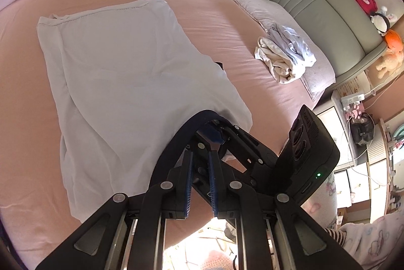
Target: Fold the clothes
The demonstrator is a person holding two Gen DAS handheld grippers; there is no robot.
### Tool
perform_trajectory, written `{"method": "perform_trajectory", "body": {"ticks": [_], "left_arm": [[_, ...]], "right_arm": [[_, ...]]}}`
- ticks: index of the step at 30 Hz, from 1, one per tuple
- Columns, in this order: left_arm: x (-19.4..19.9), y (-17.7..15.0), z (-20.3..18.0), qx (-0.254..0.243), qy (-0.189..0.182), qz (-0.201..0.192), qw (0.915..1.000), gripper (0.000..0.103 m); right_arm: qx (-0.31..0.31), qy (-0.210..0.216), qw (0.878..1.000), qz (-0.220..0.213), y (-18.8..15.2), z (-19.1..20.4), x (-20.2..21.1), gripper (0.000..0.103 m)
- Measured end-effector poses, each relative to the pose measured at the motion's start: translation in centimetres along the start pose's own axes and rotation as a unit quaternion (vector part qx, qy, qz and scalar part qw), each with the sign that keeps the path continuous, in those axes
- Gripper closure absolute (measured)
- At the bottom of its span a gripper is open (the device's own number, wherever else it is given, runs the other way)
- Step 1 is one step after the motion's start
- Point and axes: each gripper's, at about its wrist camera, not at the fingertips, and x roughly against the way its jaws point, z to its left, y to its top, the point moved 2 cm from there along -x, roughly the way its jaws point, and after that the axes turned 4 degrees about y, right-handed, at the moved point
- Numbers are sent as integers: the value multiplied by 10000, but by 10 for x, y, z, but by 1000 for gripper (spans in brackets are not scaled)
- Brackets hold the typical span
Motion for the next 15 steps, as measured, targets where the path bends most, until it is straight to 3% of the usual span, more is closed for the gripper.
{"method": "perform_trajectory", "body": {"ticks": [5, 8, 13, 15], "left_arm": [[-22, -17, 14, 227, 154, 470, 9985, 93], [-31, -27, 19, 332, 9, 673, 9972, 93], [-20, -31, 14, 399, -103, 279, 9988, 93], [-17, -29, 11, 442, -166, 122, 9988, 92]], "right_arm": [[-127, -267, 9980, 563, -13, -16, -12, 78], [-297, -133, 9967, 739, -12, -21, -11, 78], [-302, 77, 9934, 1108, -4, -19, -1, 57], [-216, 101, 9917, 1262, -1, -17, 5, 56]]}}
